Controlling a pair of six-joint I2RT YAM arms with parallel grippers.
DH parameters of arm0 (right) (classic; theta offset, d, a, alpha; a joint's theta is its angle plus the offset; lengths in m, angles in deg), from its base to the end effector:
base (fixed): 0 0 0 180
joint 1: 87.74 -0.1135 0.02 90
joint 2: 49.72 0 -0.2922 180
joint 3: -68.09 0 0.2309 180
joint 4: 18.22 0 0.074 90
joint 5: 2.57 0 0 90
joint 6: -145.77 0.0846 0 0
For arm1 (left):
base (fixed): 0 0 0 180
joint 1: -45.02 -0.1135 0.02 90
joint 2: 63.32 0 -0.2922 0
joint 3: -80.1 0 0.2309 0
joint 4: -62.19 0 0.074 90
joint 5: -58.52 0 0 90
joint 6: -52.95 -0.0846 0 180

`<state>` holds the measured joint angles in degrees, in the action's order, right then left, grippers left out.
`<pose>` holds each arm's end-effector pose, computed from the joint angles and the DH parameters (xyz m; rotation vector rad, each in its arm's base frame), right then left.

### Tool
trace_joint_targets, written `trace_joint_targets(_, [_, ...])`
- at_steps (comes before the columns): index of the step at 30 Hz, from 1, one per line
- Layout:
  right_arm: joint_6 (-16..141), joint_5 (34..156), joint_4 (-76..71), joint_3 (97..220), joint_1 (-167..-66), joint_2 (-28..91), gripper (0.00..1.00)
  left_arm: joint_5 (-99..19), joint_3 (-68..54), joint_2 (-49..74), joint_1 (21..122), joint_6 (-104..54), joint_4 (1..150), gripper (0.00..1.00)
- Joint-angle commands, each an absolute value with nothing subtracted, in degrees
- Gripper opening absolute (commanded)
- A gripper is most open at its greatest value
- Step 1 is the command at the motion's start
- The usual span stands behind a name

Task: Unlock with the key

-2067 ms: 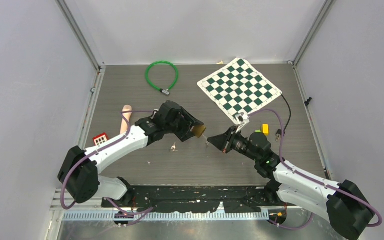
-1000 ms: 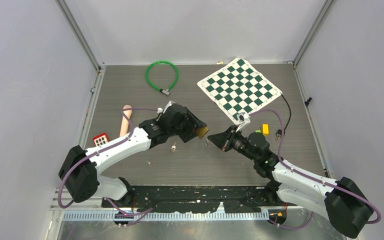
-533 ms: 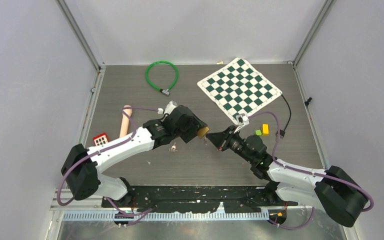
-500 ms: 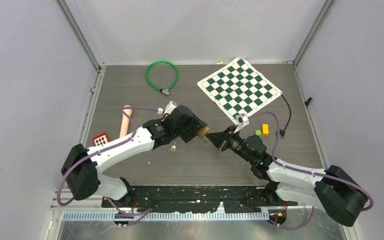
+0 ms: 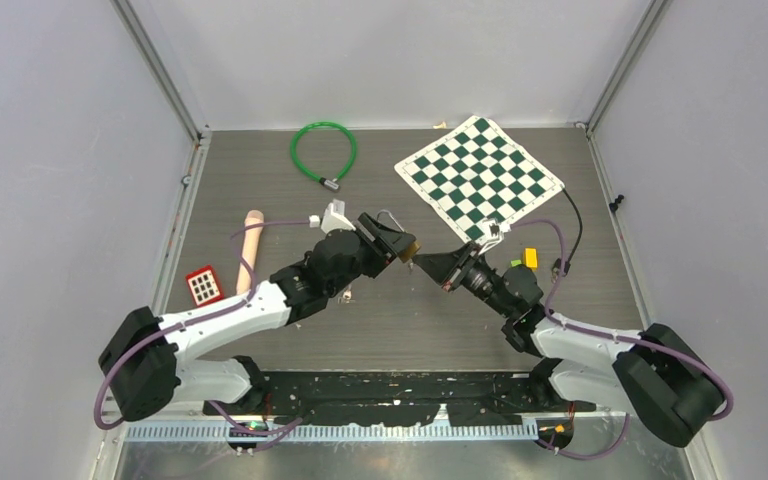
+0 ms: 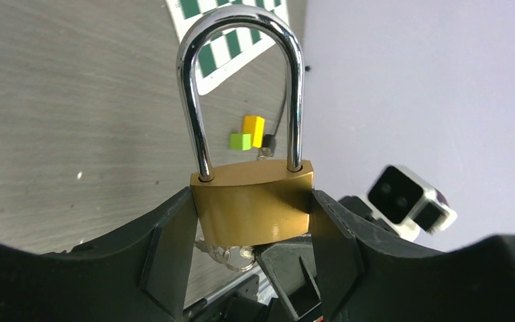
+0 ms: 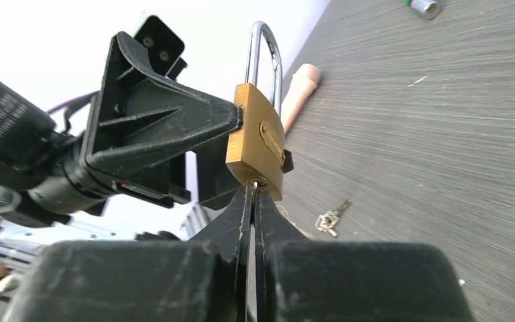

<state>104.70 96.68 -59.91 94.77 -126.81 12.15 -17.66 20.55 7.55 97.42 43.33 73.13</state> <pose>0.1680 0.1539 0.2559 -0.0070 1.6134 1.3441 0.1961 -0.2215 0.2851 -0.6971 2.0666 -1.2314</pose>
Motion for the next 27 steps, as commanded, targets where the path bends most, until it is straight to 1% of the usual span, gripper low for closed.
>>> trace_joint_targets(1, [118.6, 104.5, -78.4, 95.9, -123.9, 17.9, 0.05, -30.4, 23.2, 4.2, 101.8, 37.7, 46.6, 0.0])
trace_joint_targets(2, [120.4, 106.1, -80.7, 95.9, -122.9, 19.2, 0.05, -30.8, 24.2, 3.8, 102.1, 36.7, 43.8, 0.0])
trace_joint_targets(3, [124.1, 106.8, -86.2, 96.0, -122.5, 21.9, 0.05, -30.9, 25.1, 3.3, 102.4, 36.1, 42.2, 0.0])
trace_joint_targets(7, [133.7, 109.8, -95.2, 97.0, -121.3, 29.3, 0.05, -31.2, 27.9, 1.2, 102.9, 33.6, 36.8, 0.0])
trace_joint_targets(13, [135.6, 109.5, -95.7, 98.0, -121.1, 29.9, 0.05, -34.3, 29.6, -0.4, 102.8, 30.4, 31.3, 0.0])
trace_joint_targets(16, [135.3, 110.1, -95.8, 98.7, -121.1, 29.6, 0.07, -32.6, 31.2, -1.2, 102.8, 30.1, 29.5, 0.0])
trace_joint_targets(18, [133.9, 110.2, -95.3, 98.2, -121.1, 29.0, 0.16, -29.7, 32.1, -2.2, 102.5, 30.1, 30.6, 0.0])
trace_joint_targets(19, [133.2, 110.5, -94.8, 98.0, -121.1, 28.6, 0.24, -28.3, 32.3, -3.3, 102.2, 30.0, 32.2, 0.0])
trace_joint_targets(20, [131.5, 110.6, -93.4, 97.6, -121.2, 27.5, 0.29, -27.0, 32.3, -4.4, 101.8, 29.9, 34.7, 0.0])
trace_joint_targets(21, [130.5, 111.0, -92.4, 97.4, -121.1, 26.8, 0.39, -25.6, 32.1, -5.4, 101.4, 29.9, 37.6, 0.0])
trace_joint_targets(22, [128.0, 111.1, -90.0, 96.9, -121.1, 24.8, 0.43, -24.0, 31.7, -6.5, 101.0, 29.6, 41.1, 0.0])
trace_joint_targets(23, [124.2, 111.2, -88.7, 96.6, -121.1, 23.6, 0.5, -21.9, 30.7, -7.7, 100.8, 29.6, 45.3, 0.0])
trace_joint_targets(24, [121.9, 111.2, -85.7, 96.0, -121.3, 20.9, 0.53, -19.6, 29.6, -8.9, 100.8, 29.3, 51.1, 0.0])
trace_joint_targets(25, [116.9, 110.8, -83.5, 95.7, -121.6, 19.1, 0.58, -17.6, 28.0, -9.6, 100.7, 28.7, 58.3, 0.0])
trace_joint_targets(26, [114.4, 109.6, -78.6, 95.1, -121.8, 15.7, 0.6, -15.2, 26.8, -10.2, 100.7, 28.5, 62.3, 0.0])
trace_joint_targets(27, [108.5, 108.8, -75.8, 95.0, -122.7, 13.7, 0.63, -14.1, 25.9, -10.6, 100.7, 28.1, 65.1, 0.0])
